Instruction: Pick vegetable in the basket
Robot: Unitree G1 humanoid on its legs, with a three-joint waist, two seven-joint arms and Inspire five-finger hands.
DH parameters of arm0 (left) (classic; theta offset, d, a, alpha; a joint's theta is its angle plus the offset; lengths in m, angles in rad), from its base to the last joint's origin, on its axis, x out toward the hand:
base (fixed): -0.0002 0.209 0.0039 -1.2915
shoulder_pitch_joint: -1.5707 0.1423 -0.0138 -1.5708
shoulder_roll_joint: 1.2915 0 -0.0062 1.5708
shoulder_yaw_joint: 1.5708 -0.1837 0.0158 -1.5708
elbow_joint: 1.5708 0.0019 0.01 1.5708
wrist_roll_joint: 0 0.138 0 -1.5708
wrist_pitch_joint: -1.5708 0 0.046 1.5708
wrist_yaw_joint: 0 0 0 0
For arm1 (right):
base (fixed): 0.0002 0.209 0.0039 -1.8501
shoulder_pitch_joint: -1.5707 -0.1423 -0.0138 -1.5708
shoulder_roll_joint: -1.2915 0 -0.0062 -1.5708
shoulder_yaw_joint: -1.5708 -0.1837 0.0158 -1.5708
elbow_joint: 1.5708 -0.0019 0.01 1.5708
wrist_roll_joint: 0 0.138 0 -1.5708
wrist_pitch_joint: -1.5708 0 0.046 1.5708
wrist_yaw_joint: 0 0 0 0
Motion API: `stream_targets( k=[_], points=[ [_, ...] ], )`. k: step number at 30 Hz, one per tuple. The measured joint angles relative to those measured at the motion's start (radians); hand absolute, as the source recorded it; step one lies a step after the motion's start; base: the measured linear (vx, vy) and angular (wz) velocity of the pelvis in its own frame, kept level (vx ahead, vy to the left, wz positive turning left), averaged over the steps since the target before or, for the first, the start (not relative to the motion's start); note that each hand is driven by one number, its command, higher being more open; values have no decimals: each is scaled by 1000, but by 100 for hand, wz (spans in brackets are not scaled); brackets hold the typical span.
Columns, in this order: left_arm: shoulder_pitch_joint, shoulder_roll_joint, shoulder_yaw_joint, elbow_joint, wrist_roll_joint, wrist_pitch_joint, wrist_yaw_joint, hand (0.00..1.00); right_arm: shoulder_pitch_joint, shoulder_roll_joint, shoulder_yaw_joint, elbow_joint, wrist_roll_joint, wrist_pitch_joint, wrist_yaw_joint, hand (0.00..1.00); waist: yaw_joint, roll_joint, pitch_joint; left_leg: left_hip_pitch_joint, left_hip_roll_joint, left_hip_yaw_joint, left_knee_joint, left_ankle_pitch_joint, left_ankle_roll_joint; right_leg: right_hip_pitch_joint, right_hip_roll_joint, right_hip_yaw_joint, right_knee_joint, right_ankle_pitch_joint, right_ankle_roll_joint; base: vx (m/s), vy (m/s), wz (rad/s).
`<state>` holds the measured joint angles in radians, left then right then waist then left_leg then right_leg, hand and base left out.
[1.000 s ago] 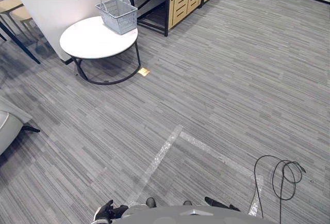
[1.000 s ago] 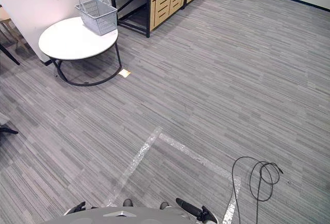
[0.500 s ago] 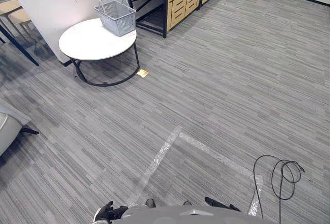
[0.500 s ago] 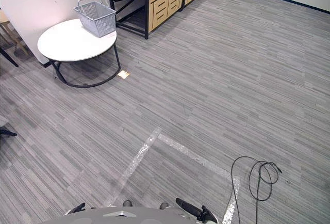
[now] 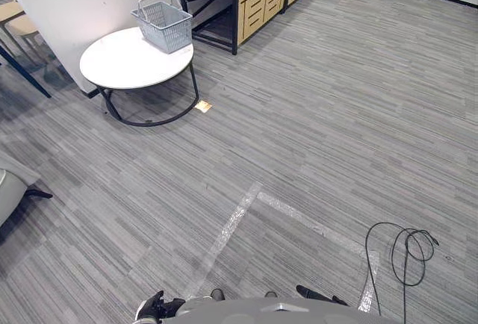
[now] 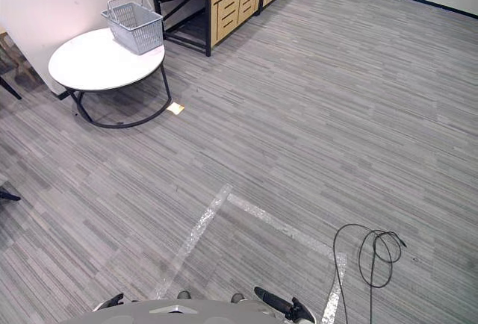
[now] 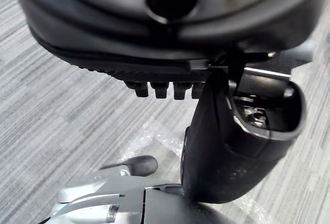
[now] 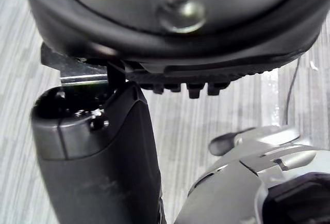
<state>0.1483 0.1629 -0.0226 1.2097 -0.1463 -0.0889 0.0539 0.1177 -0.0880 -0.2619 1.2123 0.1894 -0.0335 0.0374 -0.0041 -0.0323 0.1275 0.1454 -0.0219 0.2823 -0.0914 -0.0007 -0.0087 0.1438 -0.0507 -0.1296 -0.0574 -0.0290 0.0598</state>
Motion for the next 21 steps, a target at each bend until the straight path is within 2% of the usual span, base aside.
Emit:
stream_targets(
  k=[10,17,21],
  points=[
    [-1,6,1,-4,-3,-3,0,100,-3,2,9,-9,55,1,1,100,1,-9,29,4,-1,27,1,-9,8,-24,-6,21,54,-20,-6,-28,-1,-7],
    [-3,16,1,-14,-3,-2,2,100,-3,6,18,-12,65,1,1,100,2,-21,34,4,-3,33,6,-25,12,-63,-13,23,135,-65,-4,39,-1,-2],
    [-6,38,2,-25,-3,-2,6,100,-5,16,17,-15,68,1,1,100,3,-40,49,-5,1,42,96,-82,12,-73,-30,21,216,-117,4,79,-13,-5]
  ],
)
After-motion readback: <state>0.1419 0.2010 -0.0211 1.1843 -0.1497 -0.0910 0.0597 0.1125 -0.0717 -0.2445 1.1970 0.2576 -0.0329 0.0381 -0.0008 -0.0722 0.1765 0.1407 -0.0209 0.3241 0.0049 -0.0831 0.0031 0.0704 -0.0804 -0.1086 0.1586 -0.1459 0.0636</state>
